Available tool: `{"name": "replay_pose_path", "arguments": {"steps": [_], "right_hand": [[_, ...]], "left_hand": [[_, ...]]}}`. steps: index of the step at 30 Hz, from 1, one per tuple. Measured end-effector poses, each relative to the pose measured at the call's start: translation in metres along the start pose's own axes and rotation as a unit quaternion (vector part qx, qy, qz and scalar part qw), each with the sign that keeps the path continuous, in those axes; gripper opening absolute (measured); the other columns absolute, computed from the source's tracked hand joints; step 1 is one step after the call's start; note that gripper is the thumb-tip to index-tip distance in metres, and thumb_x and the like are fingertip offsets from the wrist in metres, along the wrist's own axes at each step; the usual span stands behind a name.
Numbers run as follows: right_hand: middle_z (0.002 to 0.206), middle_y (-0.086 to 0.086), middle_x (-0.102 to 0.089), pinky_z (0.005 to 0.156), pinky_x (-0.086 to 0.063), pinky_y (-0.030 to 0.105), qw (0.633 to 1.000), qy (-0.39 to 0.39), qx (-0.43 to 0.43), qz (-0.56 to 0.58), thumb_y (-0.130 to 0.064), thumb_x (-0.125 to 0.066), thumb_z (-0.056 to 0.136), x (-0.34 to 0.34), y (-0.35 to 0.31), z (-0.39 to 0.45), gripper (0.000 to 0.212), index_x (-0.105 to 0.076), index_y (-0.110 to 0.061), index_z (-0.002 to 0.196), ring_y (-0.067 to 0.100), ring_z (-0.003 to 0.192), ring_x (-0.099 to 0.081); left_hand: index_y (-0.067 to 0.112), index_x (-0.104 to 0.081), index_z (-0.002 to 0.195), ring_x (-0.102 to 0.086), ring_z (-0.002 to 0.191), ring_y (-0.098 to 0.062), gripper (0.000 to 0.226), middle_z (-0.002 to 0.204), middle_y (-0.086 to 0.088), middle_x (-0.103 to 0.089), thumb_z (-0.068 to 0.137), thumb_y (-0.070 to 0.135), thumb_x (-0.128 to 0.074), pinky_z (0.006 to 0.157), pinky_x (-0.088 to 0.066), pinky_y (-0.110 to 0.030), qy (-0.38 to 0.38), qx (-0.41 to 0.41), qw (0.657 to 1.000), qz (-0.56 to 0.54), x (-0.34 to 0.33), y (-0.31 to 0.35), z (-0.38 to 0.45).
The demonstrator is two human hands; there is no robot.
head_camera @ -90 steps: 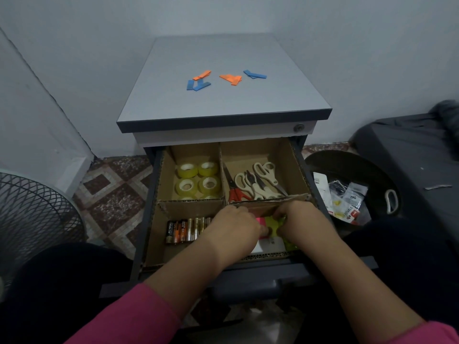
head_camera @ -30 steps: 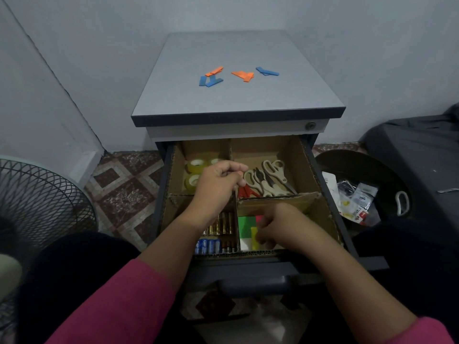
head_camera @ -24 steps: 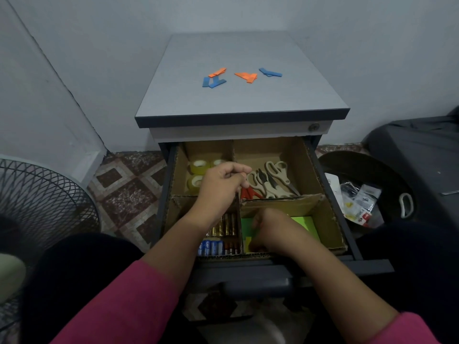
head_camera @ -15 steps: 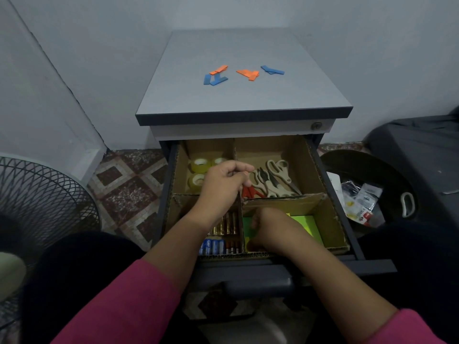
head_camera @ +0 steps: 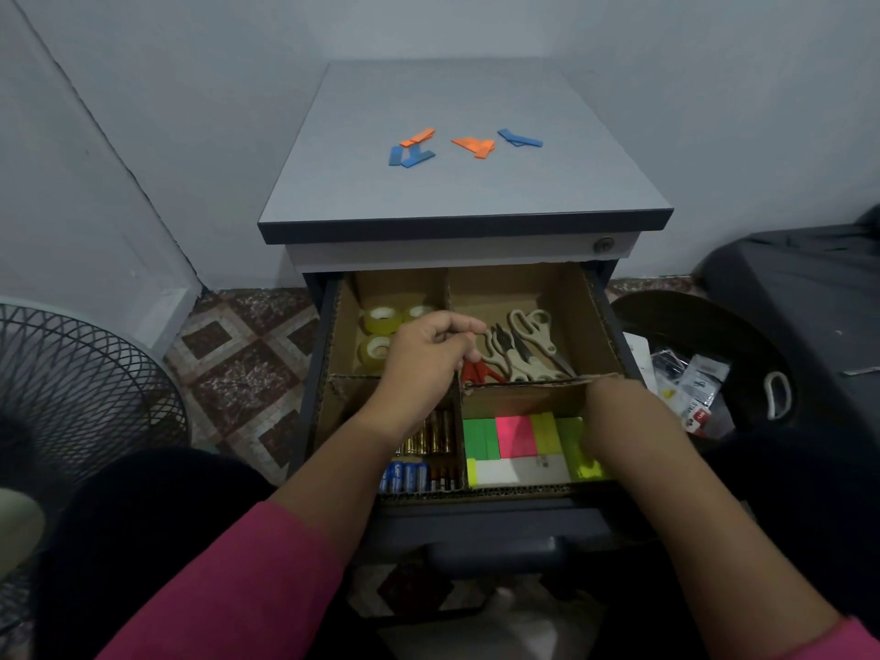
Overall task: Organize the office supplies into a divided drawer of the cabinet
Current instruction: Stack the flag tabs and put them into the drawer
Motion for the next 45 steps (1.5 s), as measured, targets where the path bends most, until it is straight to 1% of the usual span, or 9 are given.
{"name": "replay_pose_path", "arguments": {"steps": [4, 11, 16, 22, 29, 34, 37, 42, 45], "right_hand": [[0.098, 0.007, -0.063, 0.074, -0.049, 0.032, 0.999, -0.028, -0.002, 0.017, -0.008, -0.047, 0.089, -0.017, -0.005, 0.001, 0.015, -0.062, -0.009, 0.093, 0.026, 0.095, -0.063], [0.104, 0.006, -0.064, 0.077, -0.05, 0.033, 0.999, -0.036, -0.007, 0.008, -0.01, -0.047, 0.09, -0.017, -0.005, 0.001, 0.017, -0.062, -0.011, 0.098, 0.025, 0.098, -0.063], [0.1, 0.007, -0.062, 0.074, -0.048, 0.032, 0.999, -0.043, -0.009, 0.005, -0.007, -0.046, 0.089, -0.013, -0.006, -0.003, 0.015, -0.06, -0.01, 0.091, 0.026, 0.098, -0.063], [0.071, 0.0, -0.047, 0.073, -0.051, 0.032, 0.998, -0.052, -0.006, 0.023, -0.005, -0.049, 0.087, -0.01, -0.006, -0.002, 0.019, -0.052, -0.014, 0.071, 0.024, 0.084, -0.061], [0.076, 0.004, -0.055, 0.066, -0.048, 0.027, 0.997, -0.072, 0.009, 0.039, -0.003, -0.052, 0.081, -0.003, -0.004, -0.003, 0.014, -0.058, -0.012, 0.071, 0.024, 0.079, -0.06], [0.076, 0.01, -0.07, 0.072, -0.059, 0.035, 0.97, -0.129, 0.016, 0.207, -0.009, -0.061, 0.082, 0.002, -0.013, -0.009, 0.014, -0.069, -0.013, 0.072, 0.023, 0.072, -0.068], [0.061, 0.004, -0.065, 0.061, -0.057, 0.031, 0.941, -0.17, 0.027, 0.29, -0.007, -0.065, 0.083, -0.011, -0.031, -0.013, 0.019, -0.064, -0.014, 0.066, 0.018, 0.059, -0.065], [0.076, 0.012, -0.07, 0.074, -0.057, 0.039, 0.948, -0.178, 0.05, 0.261, -0.004, -0.066, 0.077, -0.029, -0.054, -0.008, 0.012, -0.063, -0.013, 0.07, 0.028, 0.076, -0.07], [0.082, 0.008, -0.069, 0.072, -0.056, 0.035, 0.955, -0.171, 0.058, 0.235, -0.004, -0.069, 0.073, -0.03, -0.059, -0.007, 0.018, -0.058, -0.018, 0.072, 0.024, 0.078, -0.068]], "left_hand": [[0.022, -0.067, 0.089, -0.052, 0.054, 0.009, 0.025, 0.069, 0.002, -0.062, 0.094, 0.004, -0.051, 0.056, -0.039, -0.01, 0.002, -0.001, 1.0, 0.001, 0.0, 0.0, -0.001], [0.023, -0.066, 0.088, -0.052, 0.054, 0.008, 0.026, 0.069, 0.002, -0.062, 0.093, 0.003, -0.051, 0.055, -0.04, -0.008, 0.001, -0.003, 1.0, 0.003, 0.001, 0.001, -0.002], [0.025, -0.067, 0.086, -0.049, 0.057, 0.001, 0.027, 0.069, 0.002, -0.063, 0.093, 0.004, -0.052, 0.055, -0.041, -0.012, 0.001, 0.005, 1.0, 0.0, 0.001, 0.0, -0.002], [0.021, -0.067, 0.09, -0.052, 0.055, 0.009, 0.024, 0.071, 0.002, -0.062, 0.094, 0.003, -0.051, 0.056, -0.04, -0.009, -0.001, 0.001, 1.0, 0.001, 0.001, 0.001, -0.002], [0.022, -0.067, 0.091, -0.053, 0.056, 0.009, 0.023, 0.071, 0.001, -0.062, 0.094, 0.005, -0.051, 0.056, -0.04, -0.008, 0.0, 0.0, 1.0, 0.004, 0.001, 0.0, -0.002], [0.021, -0.067, 0.09, -0.052, 0.054, 0.009, 0.024, 0.071, 0.001, -0.062, 0.094, 0.004, -0.051, 0.054, -0.04, -0.007, -0.001, -0.002, 1.0, 0.002, 0.001, -0.001, -0.001], [0.021, -0.067, 0.089, -0.053, 0.054, 0.009, 0.024, 0.071, 0.001, -0.062, 0.093, 0.002, -0.051, 0.053, -0.039, -0.006, -0.001, 0.001, 1.0, -0.001, 0.0, -0.001, 0.0], [0.022, -0.067, 0.089, -0.052, 0.054, 0.008, 0.025, 0.071, 0.0, -0.062, 0.094, 0.004, -0.051, 0.053, -0.039, -0.007, -0.001, 0.001, 1.0, 0.001, 0.0, -0.002, 0.0], [0.021, -0.067, 0.089, -0.051, 0.053, 0.008, 0.024, 0.071, -0.001, -0.062, 0.094, 0.004, -0.051, 0.054, -0.04, -0.008, -0.001, -0.001, 1.0, 0.002, -0.001, -0.001, 0.0]]}}
Point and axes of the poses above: each hand's wrist, its own z-axis towards the middle knuckle, its own x-axis out of the back of the hand, y = z × x, the point moved 5 cm from there along z, towards the middle knuckle
